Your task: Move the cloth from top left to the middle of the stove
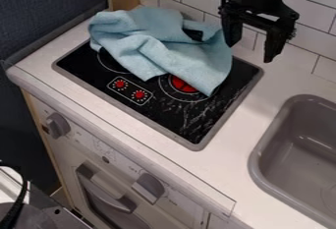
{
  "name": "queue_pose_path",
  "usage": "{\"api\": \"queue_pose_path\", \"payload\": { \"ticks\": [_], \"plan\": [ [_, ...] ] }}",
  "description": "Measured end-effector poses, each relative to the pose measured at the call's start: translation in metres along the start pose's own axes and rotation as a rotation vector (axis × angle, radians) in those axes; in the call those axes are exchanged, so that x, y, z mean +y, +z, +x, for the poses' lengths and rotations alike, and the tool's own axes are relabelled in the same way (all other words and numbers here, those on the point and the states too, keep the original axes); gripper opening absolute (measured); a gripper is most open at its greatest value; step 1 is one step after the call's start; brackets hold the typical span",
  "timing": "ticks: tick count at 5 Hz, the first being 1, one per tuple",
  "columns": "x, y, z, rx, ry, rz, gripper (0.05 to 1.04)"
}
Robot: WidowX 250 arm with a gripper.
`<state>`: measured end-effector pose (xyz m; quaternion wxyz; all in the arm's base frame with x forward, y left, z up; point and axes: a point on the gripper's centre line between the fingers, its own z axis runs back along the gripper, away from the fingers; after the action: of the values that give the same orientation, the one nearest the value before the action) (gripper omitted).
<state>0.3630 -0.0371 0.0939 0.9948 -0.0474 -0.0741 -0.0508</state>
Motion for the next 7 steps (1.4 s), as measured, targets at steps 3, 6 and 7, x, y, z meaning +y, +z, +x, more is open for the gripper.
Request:
{"api": "queue_pose_path", "payload": {
  "ticks": [3, 6, 7],
  "plan": [
    [0.081, -0.02, -0.042, 0.103, -0.014, -0.023, 1.001],
    [0.172, -0.019, -0.056, 0.036, -0.103, 0.129, 1.001],
    [0.173, -0.041, -0.065, 0.08, -0.086, 0.093, 1.001]
  ]
}}
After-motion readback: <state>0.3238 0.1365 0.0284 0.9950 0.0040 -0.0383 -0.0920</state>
